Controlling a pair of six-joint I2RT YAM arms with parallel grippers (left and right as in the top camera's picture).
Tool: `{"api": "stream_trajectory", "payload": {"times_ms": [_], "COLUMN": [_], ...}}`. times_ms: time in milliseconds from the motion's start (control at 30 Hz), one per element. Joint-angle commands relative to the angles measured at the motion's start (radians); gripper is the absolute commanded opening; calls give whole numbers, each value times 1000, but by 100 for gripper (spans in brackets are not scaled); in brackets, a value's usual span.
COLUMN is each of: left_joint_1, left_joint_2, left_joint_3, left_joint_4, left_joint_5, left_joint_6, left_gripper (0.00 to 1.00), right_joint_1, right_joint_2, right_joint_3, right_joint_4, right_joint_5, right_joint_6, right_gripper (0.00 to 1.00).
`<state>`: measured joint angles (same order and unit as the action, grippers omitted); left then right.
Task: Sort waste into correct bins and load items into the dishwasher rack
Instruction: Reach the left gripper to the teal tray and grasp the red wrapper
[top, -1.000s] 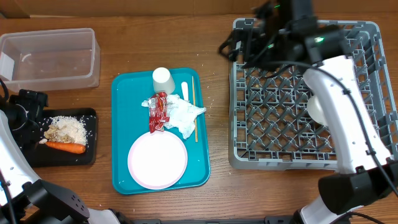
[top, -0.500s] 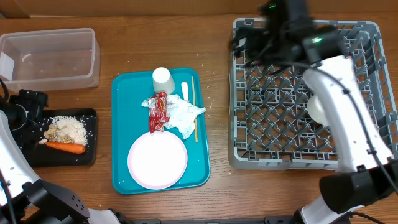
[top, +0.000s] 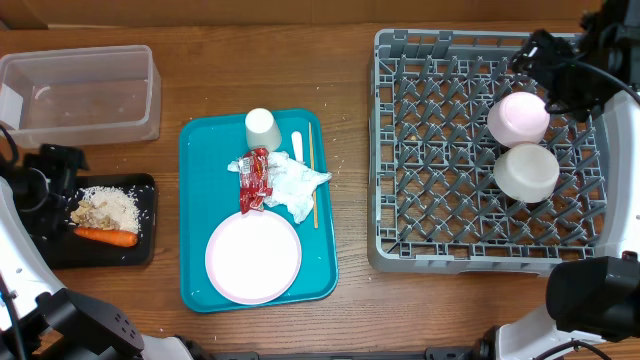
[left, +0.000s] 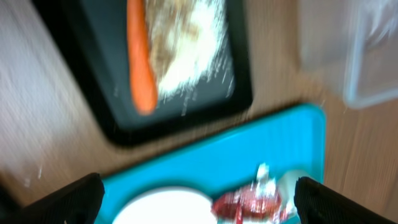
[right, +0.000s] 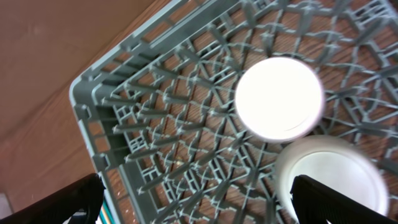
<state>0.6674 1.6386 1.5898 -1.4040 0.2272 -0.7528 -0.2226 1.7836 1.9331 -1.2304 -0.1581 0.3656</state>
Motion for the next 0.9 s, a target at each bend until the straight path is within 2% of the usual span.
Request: {"api": "stream_trajectory", "payload": {"times_ms": [0,133,233,333,433,667,733,867], "left_joint_1": [-7,-81,-201,-404,-556,-790,-825,-867], "left_joint_2": [3,3,3,3,3,4,8,26], "left_joint_3": [-5,-5,-5,-5,-5,-5,-5,-5], "left_joint_4": [-77,-105,-126,-93,8,248,291,280], "left_joint_5": [162,220,205,186,179,82,30,-79], "left_joint_6": [43,239,317,319,320,319,272,106], "left_gripper": [100,100,100,100,100,100,100,100], "right_joint_1": [-23,-29,-29,-29,-29,-29,-29,-29], "right_joint_2": [1,1,1,1,1,1,1,1], "right_joint_3": [-2,-2,-2,-2,-2,-2,-2,-2], "right_joint_4": [2,2,2,2,2,2,2,2], "right_joint_5": [-10,-10,-10,-10,-10,-10,-10,-10], "right_joint_6": [1,1,1,1,1,1,1,1], "right_gripper": [100,100,100,100,100,100,100,100]}}
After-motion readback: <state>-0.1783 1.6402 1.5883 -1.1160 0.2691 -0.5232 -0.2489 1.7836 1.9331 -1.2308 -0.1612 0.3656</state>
